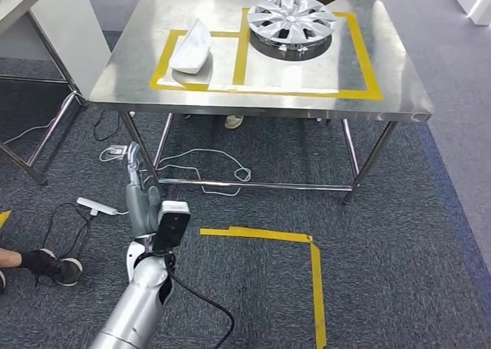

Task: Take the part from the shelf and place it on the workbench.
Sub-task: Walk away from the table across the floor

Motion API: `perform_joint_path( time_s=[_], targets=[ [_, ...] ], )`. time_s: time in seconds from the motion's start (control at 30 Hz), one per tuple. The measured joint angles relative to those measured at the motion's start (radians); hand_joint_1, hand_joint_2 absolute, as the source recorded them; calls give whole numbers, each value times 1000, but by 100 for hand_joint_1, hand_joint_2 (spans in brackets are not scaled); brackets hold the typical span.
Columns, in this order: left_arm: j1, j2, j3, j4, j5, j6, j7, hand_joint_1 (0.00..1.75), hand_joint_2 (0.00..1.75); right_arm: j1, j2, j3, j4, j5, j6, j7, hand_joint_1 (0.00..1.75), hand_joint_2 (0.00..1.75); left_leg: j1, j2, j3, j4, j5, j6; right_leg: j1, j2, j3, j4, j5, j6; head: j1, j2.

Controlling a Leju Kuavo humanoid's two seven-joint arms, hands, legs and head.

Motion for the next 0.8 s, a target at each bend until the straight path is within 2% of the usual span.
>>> perform_joint_path(
  time_s=[0.03, 0.07, 0.1, 0.13, 0.17, 0.2, 0.23, 0.27, 0.3, 0.33, 0.37, 0.4, 0.47, 0.5, 0.53, 0.57, 0.6, 0.63, 0.7, 0.73, 0.8],
  targets=[
    [20, 5, 17, 0, 4, -1, -1, 0, 0, 1, 0, -1, 0, -2, 0, 0, 0, 0, 0, 2, -14, 1, 10, -2, 0, 0, 5, 30, 3, 2, 0, 0],
    [40, 8, 35, 1, 7, -1, -4, 0, 0, 1, 0, -3, 0, -4, 0, 0, 0, 0, 0, 3, -27, 2, 20, -4, -1, 0, 26, 27, 26, 3, 0, 0],
    [59, 11, 54, 2, 8, -1, -7, 0, 0, 1, 0, -4, 0, -7, 0, 0, 0, 0, 0, 4, -40, 3, 29, -7, -1, 0, 65, -11, 56, 2, 0, 0],
    [76, 12, 74, 3, 9, -2, -12, 0, 0, 1, 0, -6, 0, -10, 0, 0, 0, 0, 0, 4, -50, 5, 38, -10, -1, 0, 118, -76, 75, 0, 0, 0],
    [91, 13, 94, 4, 9, -2, -16, 0, 0, 0, 0, -8, 0, -12, 0, -1, 0, 0, -2, 3, -59, 8, 46, -15, -1, 1, 177, -155, 79, -2, 0, 0],
    [104, 13, 114, 5, 10, -2, -19, 0, 0, -2, 0, -9, 0, -13, 0, -2, 0, 0, -4, 3, -66, 11, 55, -19, 0, 2, 225, -223, 71, -5, 0, 0],
    [115, 13, 132, 8, 11, 0, -22, 0, 0, -3, 0, -11, 0, -14, 1, -4, 0, 0, -5, 2, -71, 13, 64, -24, 1, 3, 252, -269, 59, -9, -1, 0],
    [124, 13, 151, 13, 12, 3, -23, 0, 0, -3, 0, -13, 0, -15, 1, -7, 0, 0, -6, 2, -74, 14, 72, -29, 3, 4, 261, -290, 53, -13, -2, 0],
    [131, 14, 173, 23, 16, 7, -26, 0, 0, -2, 0, -15, 0, -16, 2, -9, 0, 0, -4, 2, -77, 14, 79, -35, 2, 3, 254, -293, 57, -22, -2, 0],
    [137, 15, 198, 39, 21, 13, -29, 0, 0, -1, 0, -17, 0, -17, 2, -11, 0, 0, -2, 0, -80, 19, 71, -41, 2, 1, 244, -292, 65, -31, -2, 0],
    [142, 18, 225, 58, 26, 18, -34, 0, 0, 0, 0, -18, 0, -17, 3, -12, 0, 0, 0, -1, -87, 35, 47, -47, 2, 0, 236, -292, 74, -41, -4, 0],
    [146, 22, 255, 81, 32, 21, -39, 0, 0, 0, 0, -19, 0, -17, 3, -13, 0, 0, 2, -3, -99, 71, 3, -52, 1, -2, 227, -293, 85, -49, -6, 0],
    [153, 33, 312, 126, 41, 23, -43, 0, 0, 0, 0, -20, 0, -16, 4, -14, 0, 0, 4, -4, -126, 191, -101, -60, 4, -2, 206, -292, 108, -58, -12, 0],
    [156, 39, 336, 146, 44, 23, -44, 0, 0, 1, 0, -21, 0, -16, 4, -14, 0, 0, 4, -4, -136, 251, -131, -62, 5, -3, 193, -290, 119, -59, -13, 0],
    [158, 44, 356, 166, 46, 23, -45, 0, 0, 2, 0, -21, 0, -16, 4, -14, 0, 0, 4, -4, -134, 288, -136, -63, 7, -3, 177, -286, 129, -59, -12, 0],
    [159, 47, 375, 185, 47, 23, -45, 0, 0, 2, 0, -21, 0, -16, 4, -14, 0, 0, 4, -4, -118, 293, -119, -61, 9, -4, 161, -282, 138, -59, -13, 0],
    [158, 50, 391, 206, 49, 22, -46, 0, 0, 1, 0, -21, 0, -17, 4, -13, 0, 0, 4, -4, -86, 263, -92, -58, 10, -5, 145, -277, 146, -57, -12, 0],
    [157, 54, 407, 230, 51, 22, -46, 0, 0, 1, 0, -21, 0, -17, 4, -14, 0, 0, 4, -5, -39, 206, -69, -53, 11, -5, 131, -271, 153, -56, -12, 0],
    [154, 61, 437, 277, 52, 19, -46, 0, 0, 0, 0, -21, 0, -17, 5, -14, 0, 0, 0, -6, 53, 73, -59, -42, 14, -5, 111, -260, 164, -49, -12, 0],
    [153, 64, 451, 301, 51, 15, -46, 0, 0, 0, 0, -21, 0, -18, 5, -15, 0, 0, -2, -7, 79, 30, -66, -38, 15, -4, 105, -256, 171, -44, -12, 0],
    [158, 69, 479, 342, 53, 2, -47, 0, 0, 1, 0, -21, 0, -19, 6, -16, 0, 0, -3, -7, 84, 2, -70, -31, 16, -4, 95, -255, 187, -33, -12, 0]
  ],
)
